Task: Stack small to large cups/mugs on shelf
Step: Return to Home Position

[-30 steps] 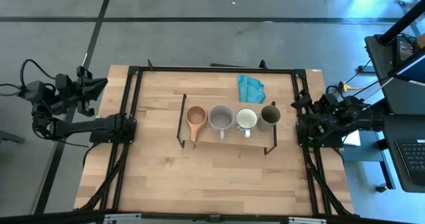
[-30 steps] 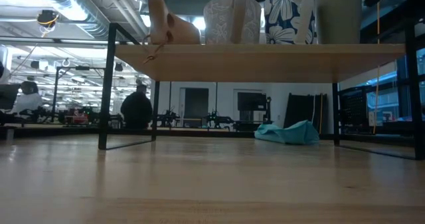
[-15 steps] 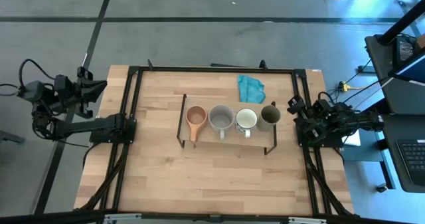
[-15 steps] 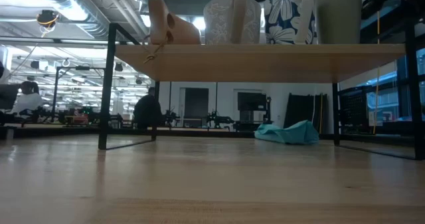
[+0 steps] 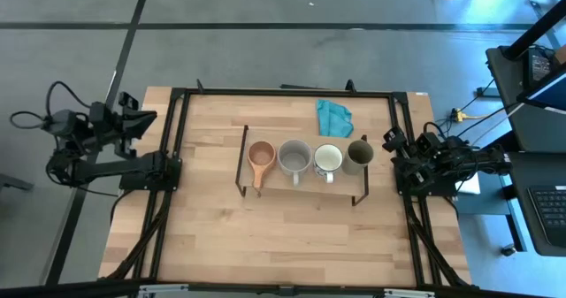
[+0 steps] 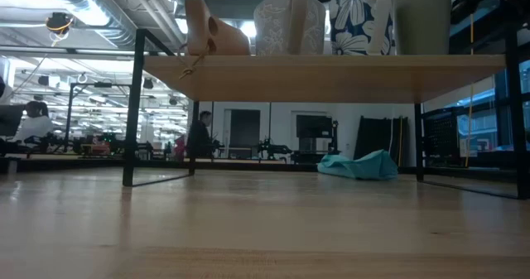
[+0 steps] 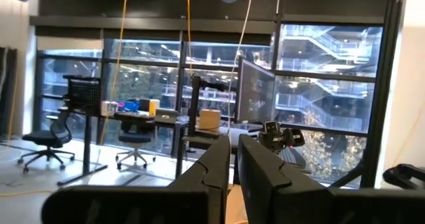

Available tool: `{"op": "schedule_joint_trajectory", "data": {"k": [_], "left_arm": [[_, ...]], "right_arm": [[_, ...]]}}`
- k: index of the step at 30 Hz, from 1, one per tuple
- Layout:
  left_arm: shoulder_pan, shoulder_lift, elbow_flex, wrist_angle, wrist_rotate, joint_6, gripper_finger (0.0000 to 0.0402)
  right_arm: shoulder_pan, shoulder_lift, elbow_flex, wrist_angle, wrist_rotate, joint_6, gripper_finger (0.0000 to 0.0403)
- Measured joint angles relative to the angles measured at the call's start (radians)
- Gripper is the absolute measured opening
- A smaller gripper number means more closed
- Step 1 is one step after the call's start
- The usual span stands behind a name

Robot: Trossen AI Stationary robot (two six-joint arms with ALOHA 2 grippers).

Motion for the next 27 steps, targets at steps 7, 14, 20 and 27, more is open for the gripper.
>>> {"op": "schedule_joint_trajectory", "data": {"k": [7,14,20,27], "left_arm": [[0.0,0.0,-0.131,0.168,0.027,-0.026,0.0028],[0.0,0.0,-0.31,0.491,0.091,-0.05,0.0027],[0.0,0.0,-0.404,0.735,0.146,-0.087,0.0028],[0.0,0.0,-0.561,0.997,0.165,-0.185,0.0027]], "right_arm": [[0.0,0.0,0.0,0.013,0.0,-0.004,0.0218],[0.0,0.0,0.0,0.013,0.001,-0.004,0.0218],[0.0,0.0,0.0,0.018,0.001,-0.001,0.0218],[0.0,0.0,0.0,0.019,0.002,-0.001,0.0218]]}}
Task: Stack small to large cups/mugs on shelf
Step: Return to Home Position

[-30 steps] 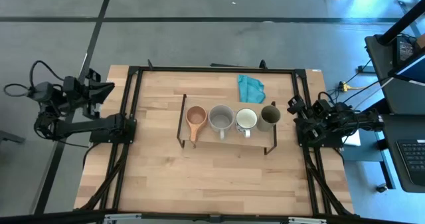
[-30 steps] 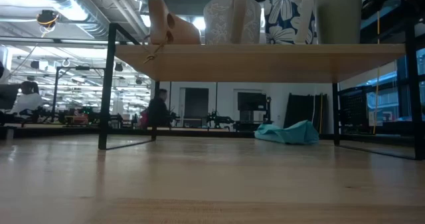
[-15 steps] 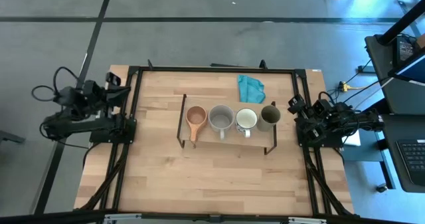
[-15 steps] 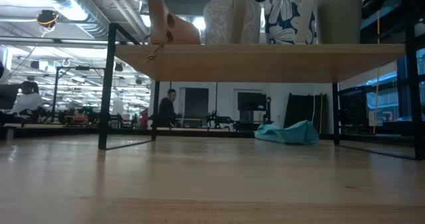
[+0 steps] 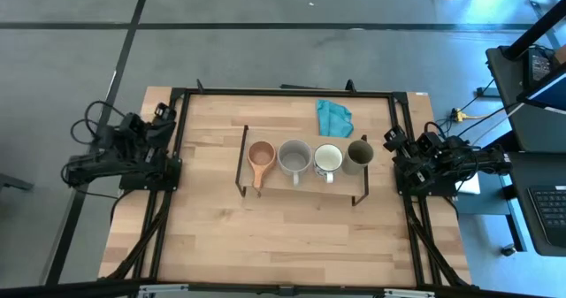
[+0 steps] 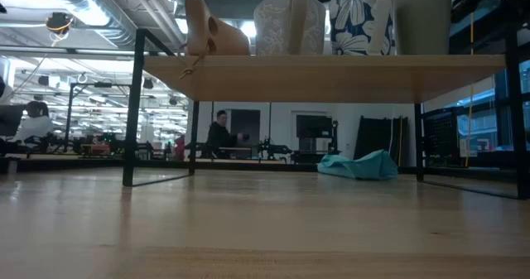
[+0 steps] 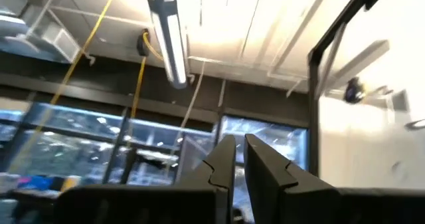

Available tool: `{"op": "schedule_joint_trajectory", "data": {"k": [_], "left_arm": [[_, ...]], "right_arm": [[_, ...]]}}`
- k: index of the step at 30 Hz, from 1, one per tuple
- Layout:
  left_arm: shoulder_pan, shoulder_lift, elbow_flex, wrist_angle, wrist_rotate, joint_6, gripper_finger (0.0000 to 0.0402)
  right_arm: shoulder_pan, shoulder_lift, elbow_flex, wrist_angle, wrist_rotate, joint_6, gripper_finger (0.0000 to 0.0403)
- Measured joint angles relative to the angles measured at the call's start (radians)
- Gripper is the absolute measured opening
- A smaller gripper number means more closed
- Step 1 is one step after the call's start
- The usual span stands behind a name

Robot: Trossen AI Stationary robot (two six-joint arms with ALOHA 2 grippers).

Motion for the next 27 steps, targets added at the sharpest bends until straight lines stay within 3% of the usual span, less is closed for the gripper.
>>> {"op": "schedule_joint_trajectory", "data": {"k": [5,27], "left_arm": [[0.0,0.0,-0.091,0.117,0.01,-0.068,0.0028],[0.0,0.0,-0.254,0.21,-0.013,-0.18,0.0028]], "right_arm": [[0.0,0.0,0.0,0.0,0.0,0.003,0.0218],[0.0,0.0,0.0,0.001,0.0,0.025,0.0218]]}}
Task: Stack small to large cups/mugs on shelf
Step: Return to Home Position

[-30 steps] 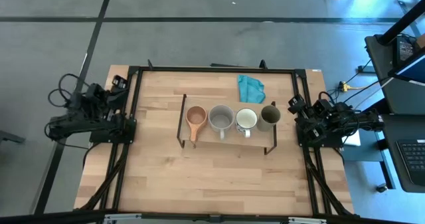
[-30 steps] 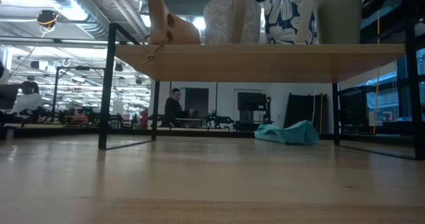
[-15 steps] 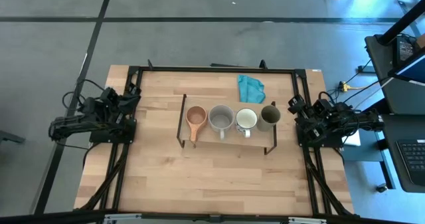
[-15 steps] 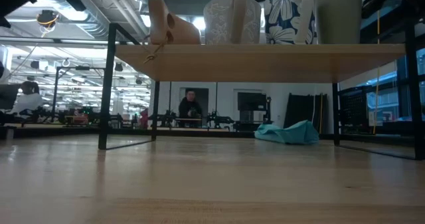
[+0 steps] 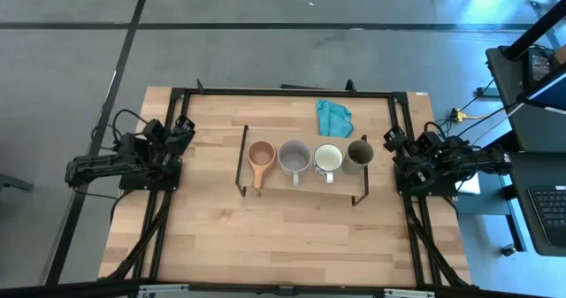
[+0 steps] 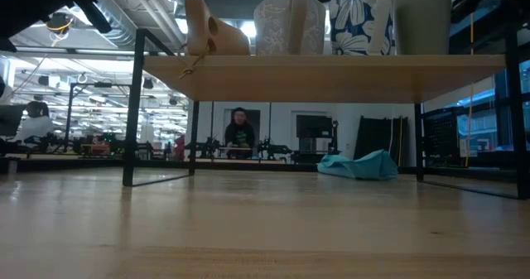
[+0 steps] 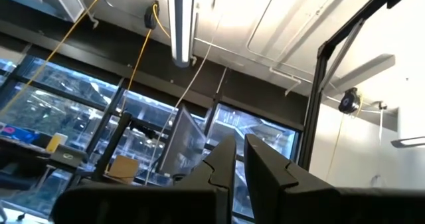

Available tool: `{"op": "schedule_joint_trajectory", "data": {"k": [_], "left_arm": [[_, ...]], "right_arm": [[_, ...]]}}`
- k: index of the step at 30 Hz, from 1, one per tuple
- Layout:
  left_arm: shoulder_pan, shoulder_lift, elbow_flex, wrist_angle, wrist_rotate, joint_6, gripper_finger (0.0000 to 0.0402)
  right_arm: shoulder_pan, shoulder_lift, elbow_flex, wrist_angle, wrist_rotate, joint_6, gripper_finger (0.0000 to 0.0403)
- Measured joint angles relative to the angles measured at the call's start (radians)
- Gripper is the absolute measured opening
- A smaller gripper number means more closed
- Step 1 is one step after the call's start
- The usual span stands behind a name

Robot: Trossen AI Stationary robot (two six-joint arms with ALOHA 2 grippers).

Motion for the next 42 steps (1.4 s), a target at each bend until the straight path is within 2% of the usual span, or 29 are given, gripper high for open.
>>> {"op": "schedule_joint_trajectory", "data": {"k": [12,17,25,30,35,42], "left_arm": [[0.0,0.0,0.0,-0.068,0.023,-0.019,0.0028],[0.0,0.0,0.0,-0.077,0.039,-0.022,0.0028],[-0.002,0.0,0.0,-0.106,0.089,-0.054,0.0028],[-0.002,0.0,0.0,-0.106,0.105,-0.065,0.0027],[-0.002,0.0,0.0,-0.106,0.116,-0.067,0.0028],[-0.002,0.0,0.0,-0.129,0.185,-0.058,0.0027]], "right_arm": [[0.0,0.0,0.0,-0.017,0.0,0.006,0.0218],[0.0,0.0,0.0,-0.077,0.036,0.08,0.0218],[0.0,0.0,0.0,-0.066,0.054,0.04,0.0218],[0.0,0.0,0.0,-0.016,-0.093,0.034,0.0218],[0.0,0.0,0.0,-0.039,-0.217,0.074,0.0218],[0.0,0.0,0.0,-0.095,-0.478,-0.027,0.0218]]}}
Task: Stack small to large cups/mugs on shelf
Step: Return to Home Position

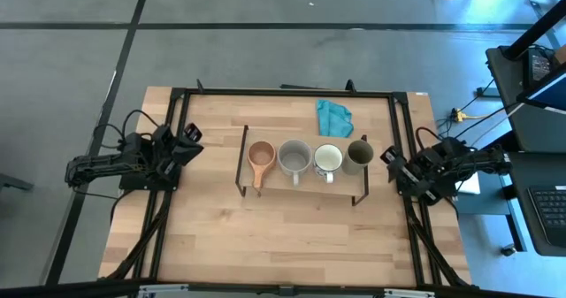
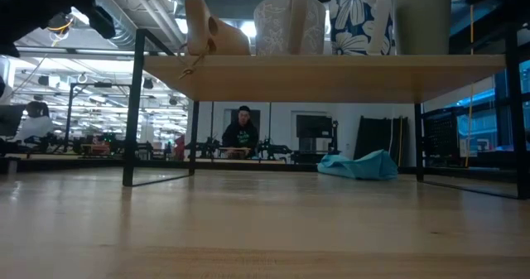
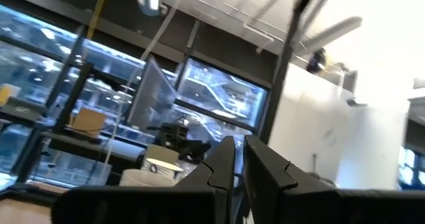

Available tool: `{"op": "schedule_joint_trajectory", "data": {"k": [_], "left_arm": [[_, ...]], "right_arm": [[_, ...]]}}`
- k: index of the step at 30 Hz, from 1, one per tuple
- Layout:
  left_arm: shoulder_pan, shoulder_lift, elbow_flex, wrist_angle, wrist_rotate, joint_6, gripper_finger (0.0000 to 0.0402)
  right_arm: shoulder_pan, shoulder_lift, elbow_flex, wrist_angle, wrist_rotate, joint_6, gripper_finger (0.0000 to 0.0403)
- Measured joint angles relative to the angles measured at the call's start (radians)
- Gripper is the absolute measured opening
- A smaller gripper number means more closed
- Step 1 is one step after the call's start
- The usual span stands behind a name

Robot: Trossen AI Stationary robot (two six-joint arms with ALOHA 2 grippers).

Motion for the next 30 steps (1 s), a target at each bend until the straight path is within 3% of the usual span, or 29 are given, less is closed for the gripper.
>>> {"op": "schedule_joint_trajectory", "data": {"k": [8,30], "left_arm": [[0.0,0.0,0.0,-0.03,0.159,0.116,0.0028],[0.0,0.0,0.0,-0.204,0.208,0.119,0.0028]], "right_arm": [[0.0,0.0,0.0,-0.077,-0.037,-0.007,0.0218],[0.0,0.0,0.0,-0.307,-0.03,-0.024,0.0218]]}}
